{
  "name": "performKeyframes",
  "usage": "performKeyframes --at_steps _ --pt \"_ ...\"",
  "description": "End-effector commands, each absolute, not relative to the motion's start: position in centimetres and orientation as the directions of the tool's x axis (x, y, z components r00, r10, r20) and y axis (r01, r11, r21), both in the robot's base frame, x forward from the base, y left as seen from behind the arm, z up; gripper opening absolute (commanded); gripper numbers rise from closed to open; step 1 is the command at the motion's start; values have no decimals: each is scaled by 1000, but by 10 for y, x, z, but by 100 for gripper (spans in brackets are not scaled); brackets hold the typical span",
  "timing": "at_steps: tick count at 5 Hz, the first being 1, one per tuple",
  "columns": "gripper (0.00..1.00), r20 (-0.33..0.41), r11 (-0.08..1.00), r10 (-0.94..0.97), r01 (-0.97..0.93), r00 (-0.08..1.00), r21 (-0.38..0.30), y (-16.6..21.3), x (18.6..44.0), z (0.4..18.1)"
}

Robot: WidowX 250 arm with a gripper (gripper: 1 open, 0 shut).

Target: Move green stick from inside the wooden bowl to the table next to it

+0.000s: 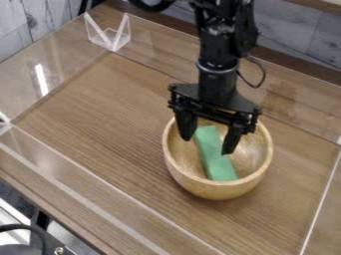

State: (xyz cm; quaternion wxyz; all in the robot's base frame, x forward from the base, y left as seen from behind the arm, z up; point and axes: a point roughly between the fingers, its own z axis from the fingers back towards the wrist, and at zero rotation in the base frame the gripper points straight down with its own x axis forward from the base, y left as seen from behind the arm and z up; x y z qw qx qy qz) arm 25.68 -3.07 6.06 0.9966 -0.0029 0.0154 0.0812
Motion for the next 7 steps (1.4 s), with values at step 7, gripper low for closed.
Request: performKeyframes --at_steps 7 --pt "100 39 987 158 -158 987 0 -31 272 57"
